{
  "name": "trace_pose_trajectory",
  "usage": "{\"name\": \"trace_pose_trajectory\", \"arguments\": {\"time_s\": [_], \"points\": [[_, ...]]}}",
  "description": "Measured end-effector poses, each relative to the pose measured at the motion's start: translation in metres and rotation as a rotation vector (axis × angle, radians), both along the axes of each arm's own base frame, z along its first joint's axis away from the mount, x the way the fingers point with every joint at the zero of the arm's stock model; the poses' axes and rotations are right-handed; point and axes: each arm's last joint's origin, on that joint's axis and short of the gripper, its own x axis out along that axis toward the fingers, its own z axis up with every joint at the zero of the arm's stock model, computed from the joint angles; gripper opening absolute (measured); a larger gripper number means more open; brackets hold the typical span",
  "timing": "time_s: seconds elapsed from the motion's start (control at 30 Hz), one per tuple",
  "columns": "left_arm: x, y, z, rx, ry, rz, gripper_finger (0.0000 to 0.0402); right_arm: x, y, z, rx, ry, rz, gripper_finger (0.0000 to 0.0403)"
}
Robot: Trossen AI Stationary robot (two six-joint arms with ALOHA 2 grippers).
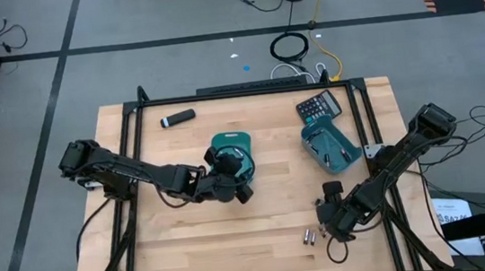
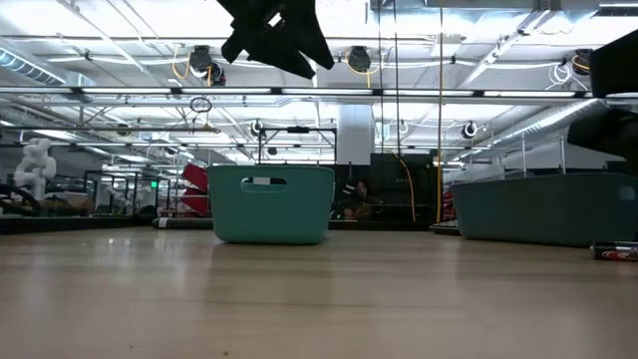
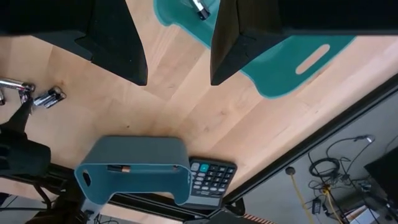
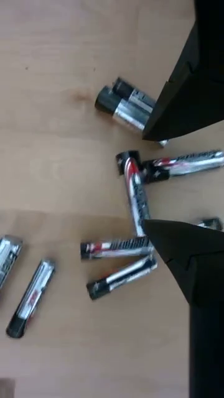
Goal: Sort batteries
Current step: Put the silver battery into the green bin
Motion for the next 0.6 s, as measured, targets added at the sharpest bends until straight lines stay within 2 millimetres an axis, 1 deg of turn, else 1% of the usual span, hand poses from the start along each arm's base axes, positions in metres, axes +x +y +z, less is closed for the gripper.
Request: {"name": "trace_pose_trajectory", "arguments": {"time_s": [0.2, 0.4, 0.5, 0.6], "points": [[0.000, 0.000, -0.001, -0.009, 0.013, -0.013, 0.0186, 0.006, -0.005, 0.009, -0.024, 0.029, -0.031, 0.0210], [-0.003, 0.000, -0.004, -0.003, 0.054, -0.019, 0.0186, 0.001, -0.003, 0.011, 0.031, 0.126, -0.004, 0.0210], [-0.004, 0.000, -0.005, 0.000, 0.069, -0.020, 0.0186, -0.007, 0.004, 0.012, 0.046, 0.162, 0.020, 0.0210], [-0.005, 0.000, -0.005, 0.004, 0.082, -0.021, 0.0186, -0.017, 0.023, 0.020, 0.063, 0.126, 0.067, 0.0210]]}}
